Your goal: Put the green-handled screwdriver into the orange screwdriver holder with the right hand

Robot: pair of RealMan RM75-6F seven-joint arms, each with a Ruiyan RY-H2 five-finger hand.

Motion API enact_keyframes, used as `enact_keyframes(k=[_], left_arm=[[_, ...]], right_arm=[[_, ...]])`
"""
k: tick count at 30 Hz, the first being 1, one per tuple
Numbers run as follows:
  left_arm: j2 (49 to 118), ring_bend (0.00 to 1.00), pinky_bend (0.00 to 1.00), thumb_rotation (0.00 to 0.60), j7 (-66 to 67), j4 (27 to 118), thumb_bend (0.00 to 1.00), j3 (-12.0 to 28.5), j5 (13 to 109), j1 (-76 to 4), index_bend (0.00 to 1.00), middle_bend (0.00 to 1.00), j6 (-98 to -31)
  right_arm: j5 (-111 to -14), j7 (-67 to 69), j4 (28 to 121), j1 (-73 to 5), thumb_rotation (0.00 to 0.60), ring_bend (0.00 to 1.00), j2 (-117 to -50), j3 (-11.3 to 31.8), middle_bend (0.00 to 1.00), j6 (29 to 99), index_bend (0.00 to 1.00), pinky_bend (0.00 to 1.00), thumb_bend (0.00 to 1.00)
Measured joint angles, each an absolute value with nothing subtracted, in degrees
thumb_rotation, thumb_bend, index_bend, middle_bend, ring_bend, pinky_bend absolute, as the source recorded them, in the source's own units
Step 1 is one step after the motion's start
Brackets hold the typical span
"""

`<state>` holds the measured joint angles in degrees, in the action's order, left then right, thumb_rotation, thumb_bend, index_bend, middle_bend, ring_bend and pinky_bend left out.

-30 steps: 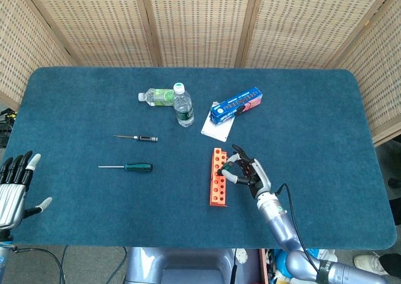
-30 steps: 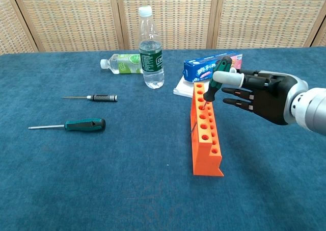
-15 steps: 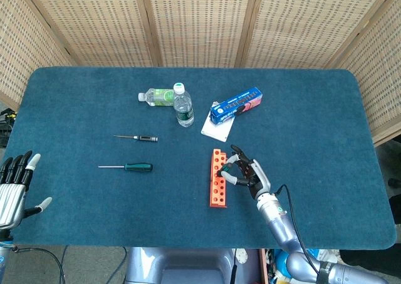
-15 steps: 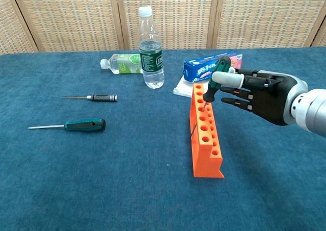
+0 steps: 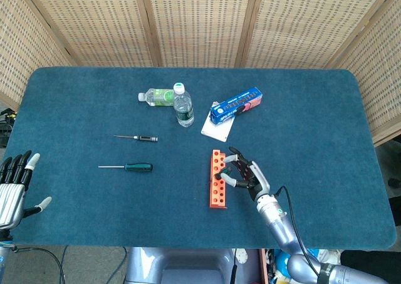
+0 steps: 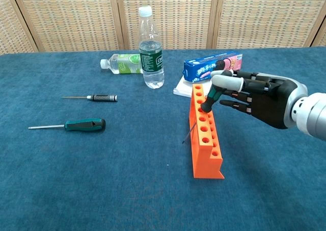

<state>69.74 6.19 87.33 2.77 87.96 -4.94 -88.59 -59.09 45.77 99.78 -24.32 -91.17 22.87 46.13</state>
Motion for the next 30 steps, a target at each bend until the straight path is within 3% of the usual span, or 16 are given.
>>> enact_keyframes(k=[30], left_arm=[[69.97,0.00,0.00,0.600,6.67,87.37,0.00,2.60,88.30,-5.03,0.00,0.00,-88.53]], right_arm=[[-67.74,53.89,102.45,-22.09,0.600,0.00,-87.75,21.20,0.02,46.15,0.41,0.00,0.22]])
